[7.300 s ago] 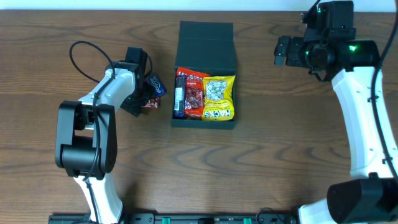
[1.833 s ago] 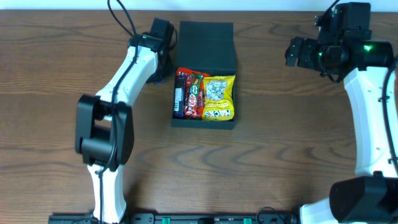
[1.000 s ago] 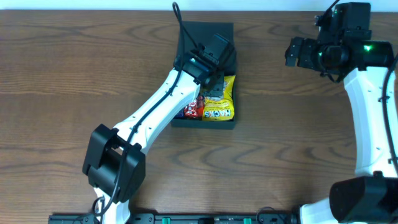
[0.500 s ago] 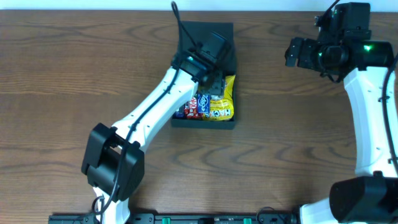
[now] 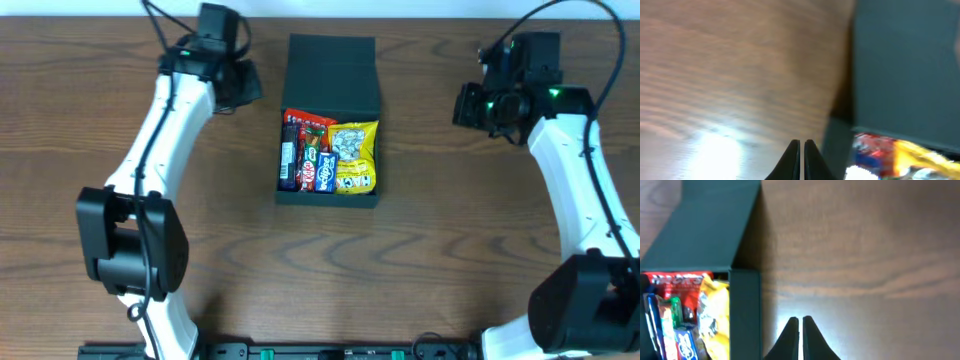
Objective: Pack container
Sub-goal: 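Swing the box lid closed with both grippers pushing it forward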
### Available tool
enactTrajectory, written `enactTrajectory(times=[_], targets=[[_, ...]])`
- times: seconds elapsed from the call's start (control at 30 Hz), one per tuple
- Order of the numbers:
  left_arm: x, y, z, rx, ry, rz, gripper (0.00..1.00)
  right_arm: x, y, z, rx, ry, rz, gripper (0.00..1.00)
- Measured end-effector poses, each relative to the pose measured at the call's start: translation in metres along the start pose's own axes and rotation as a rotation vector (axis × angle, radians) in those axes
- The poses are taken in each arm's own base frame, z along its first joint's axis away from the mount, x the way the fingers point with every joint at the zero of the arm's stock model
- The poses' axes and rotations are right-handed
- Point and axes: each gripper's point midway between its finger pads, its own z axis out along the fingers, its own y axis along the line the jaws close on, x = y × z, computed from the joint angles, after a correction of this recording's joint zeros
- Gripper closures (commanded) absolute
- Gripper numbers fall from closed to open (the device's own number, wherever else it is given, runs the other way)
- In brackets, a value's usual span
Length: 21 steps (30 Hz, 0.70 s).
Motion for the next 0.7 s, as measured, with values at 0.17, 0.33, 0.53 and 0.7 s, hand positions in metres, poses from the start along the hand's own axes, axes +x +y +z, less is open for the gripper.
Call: enactTrajectory(times=[0.17, 0.33, 0.53, 0.7], targets=[[0.003, -0.009, -0.001, 0.092, 0.03, 0.039, 0.94, -0.007, 0.011, 0.003, -0.064, -0.033, -0.003, 0.99], [-0.038, -0.037, 0.008, 0.227, -0.119, 0.055, 0.94, -0.035, 0.029, 0.025, -0.165, -0.134, -0.025, 0.98], [-0.046, -0.032, 0.083, 0.315, -0.002, -0.055, 0.94, -0.031, 0.042, 0.118, -0.356, 0.061, 0.08, 0.99], [-0.04, -0.01, 0.13, 0.337, 0.142, -0.152, 0.94, -0.023, 0.05, 0.169, -0.403, 0.214, 0.142, 0.99]])
